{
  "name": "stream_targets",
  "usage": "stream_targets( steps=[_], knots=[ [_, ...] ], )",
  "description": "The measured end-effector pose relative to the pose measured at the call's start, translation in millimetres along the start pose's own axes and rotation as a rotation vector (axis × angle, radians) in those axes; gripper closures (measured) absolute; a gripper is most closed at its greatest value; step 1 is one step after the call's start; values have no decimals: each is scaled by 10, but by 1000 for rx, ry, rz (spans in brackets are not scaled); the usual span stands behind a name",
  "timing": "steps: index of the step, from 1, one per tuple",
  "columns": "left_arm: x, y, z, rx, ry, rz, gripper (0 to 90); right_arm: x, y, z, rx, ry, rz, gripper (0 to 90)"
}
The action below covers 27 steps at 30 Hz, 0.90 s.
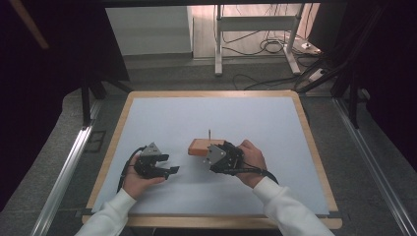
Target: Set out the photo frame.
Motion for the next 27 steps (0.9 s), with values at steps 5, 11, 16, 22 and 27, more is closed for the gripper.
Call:
stream_targets(
  steps=[5, 11, 16, 22, 27],
  knots=[
    [5, -18, 3, -9, 6, 20, 304, -63, 87, -42, -1, 8, 17, 673],
    [0, -32, 12, -12, 11, 22, 304, -158, 199, -70, -17, 28, -7, 689],
    [-6, -53, 22, -17, 16, 20, 304, -215, 234, -22, -32, 56, -53, 689],
    [3, -64, 16, -24, 12, 17, 304, -311, 132, 124, -70, 89, -60, 688],
    [2, -61, 17, -29, 10, 12, 304, -437, 27, 268, -107, 135, -66, 687]
  ],
)
Point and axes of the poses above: each handheld gripper's, and its own axes: z roughly backward along the jaws, x roughly out of its underside, y roughly to its right, the point moved 10 cm from there along -z, roughly forward along the jaws, and after that the axes turned 15 degrees about y, right-handed, at the moved point
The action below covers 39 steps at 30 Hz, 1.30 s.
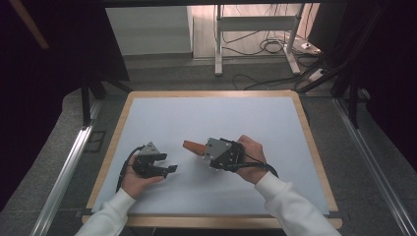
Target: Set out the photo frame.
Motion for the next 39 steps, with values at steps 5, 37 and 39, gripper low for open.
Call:
stream_targets(
  steps=[5, 37, 39],
  knots=[
    [9, 3, -5, 1, -6, -1, 304, -102, -148, 105, -42, 28, 9, 686],
    [-8, 12, -2, 0, -4, -4, 294, 344, 497, -90, -13, -24, -217, 548],
    [-8, 6, -3, -3, -3, 2, 293, 392, 554, -114, -8, -25, -247, 532]
  ],
)
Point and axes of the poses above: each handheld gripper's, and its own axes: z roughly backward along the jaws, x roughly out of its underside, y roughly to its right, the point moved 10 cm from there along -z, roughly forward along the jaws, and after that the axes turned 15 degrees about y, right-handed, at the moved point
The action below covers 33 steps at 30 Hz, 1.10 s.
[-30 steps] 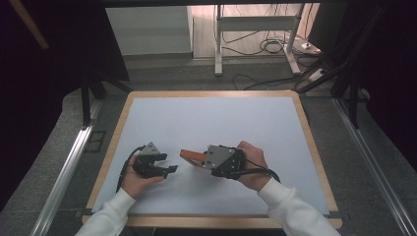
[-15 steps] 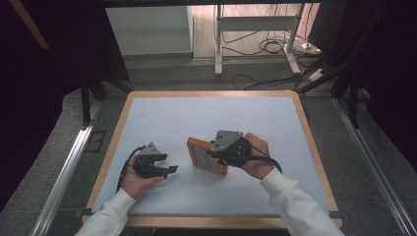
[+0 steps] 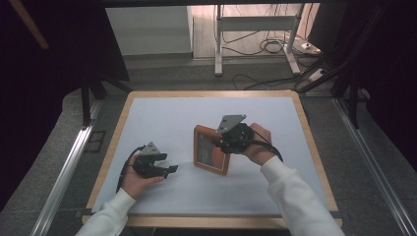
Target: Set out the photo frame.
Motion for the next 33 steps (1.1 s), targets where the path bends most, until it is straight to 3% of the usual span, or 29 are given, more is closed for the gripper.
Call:
stream_targets(
  steps=[8, 19, 26, 33],
  knots=[
    [2, -1, -1, 1, 1, 1, 293, 111, 188, -93, 15, -3, -80, 476],
    [0, 14, 2, 5, 1, -4, 293, 134, 226, -133, 85, 11, -89, 394],
    [-9, 16, 12, 6, 6, -4, 293, 130, 265, -22, 153, 68, -198, 194],
    [-14, 27, 4, 7, 6, -7, 293, 275, 205, 262, 216, 97, -294, 168]
  ],
)
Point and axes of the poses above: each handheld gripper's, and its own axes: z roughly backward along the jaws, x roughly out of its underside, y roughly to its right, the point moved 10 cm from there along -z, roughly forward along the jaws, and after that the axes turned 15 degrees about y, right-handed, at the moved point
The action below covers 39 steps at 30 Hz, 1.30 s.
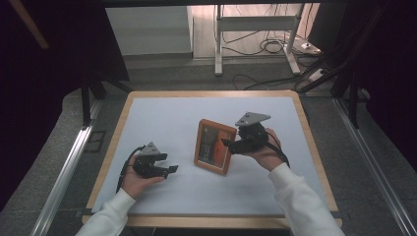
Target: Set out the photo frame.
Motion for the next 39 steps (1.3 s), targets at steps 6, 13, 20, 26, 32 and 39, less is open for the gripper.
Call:
stream_targets(
  steps=[6, 13, 20, 26, 32, 39],
  knots=[
    [-1, -3, 0, -1, -1, 0, 292, 207, -18, 223, 16, 23, -63, 168],
    [1, 7, 2, 2, -7, -4, 293, 386, -270, 397, -1, 49, -92, 312],
    [-1, 23, 9, 6, -8, -8, 293, 525, -477, 503, -9, 64, -48, 660],
    [-5, 41, 11, 4, -5, -6, 293, 668, -617, 417, -83, 22, -34, 877],
    [-1, 51, 2, 12, -7, -9, 294, 798, -757, 241, -137, -25, -14, 893],
    [-3, 60, 8, 16, -6, -10, 294, 862, -883, 74, -162, -58, 10, 893]
  ],
)
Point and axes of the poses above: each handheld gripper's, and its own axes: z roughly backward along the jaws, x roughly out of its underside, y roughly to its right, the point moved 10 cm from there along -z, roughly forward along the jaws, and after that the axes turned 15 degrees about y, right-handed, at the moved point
